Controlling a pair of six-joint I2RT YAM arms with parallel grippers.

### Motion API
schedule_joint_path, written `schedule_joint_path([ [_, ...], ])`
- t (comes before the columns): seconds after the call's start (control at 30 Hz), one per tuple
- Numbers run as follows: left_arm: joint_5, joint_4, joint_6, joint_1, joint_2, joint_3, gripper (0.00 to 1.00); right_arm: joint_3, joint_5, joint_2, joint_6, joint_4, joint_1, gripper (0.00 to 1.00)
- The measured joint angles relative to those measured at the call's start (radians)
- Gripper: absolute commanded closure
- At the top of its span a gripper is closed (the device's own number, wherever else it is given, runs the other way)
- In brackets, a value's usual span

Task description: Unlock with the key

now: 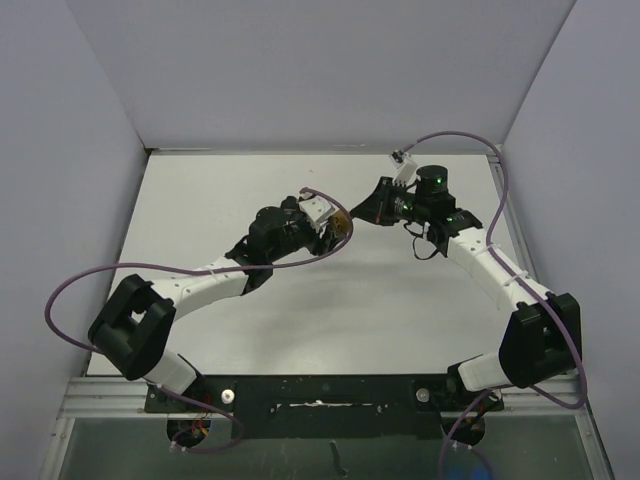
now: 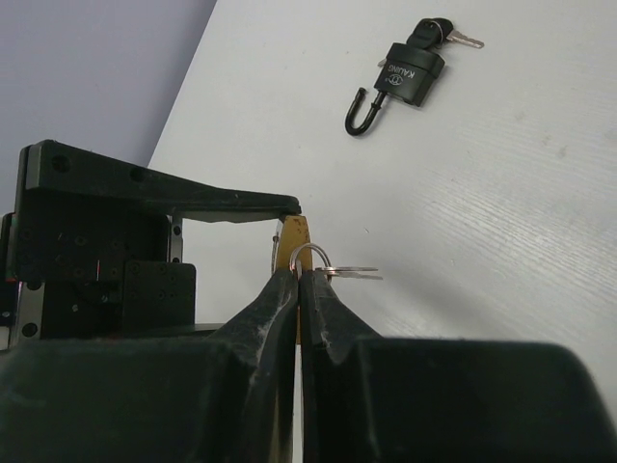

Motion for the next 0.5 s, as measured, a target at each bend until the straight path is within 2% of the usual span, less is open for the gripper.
schedule_joint_path([
  [0.5, -0.049, 0.048, 0.027, -0.016, 0.032, 0.000, 1.00, 0.010, 0.042, 0.006, 0.005, 0.000, 0.012, 1.00],
])
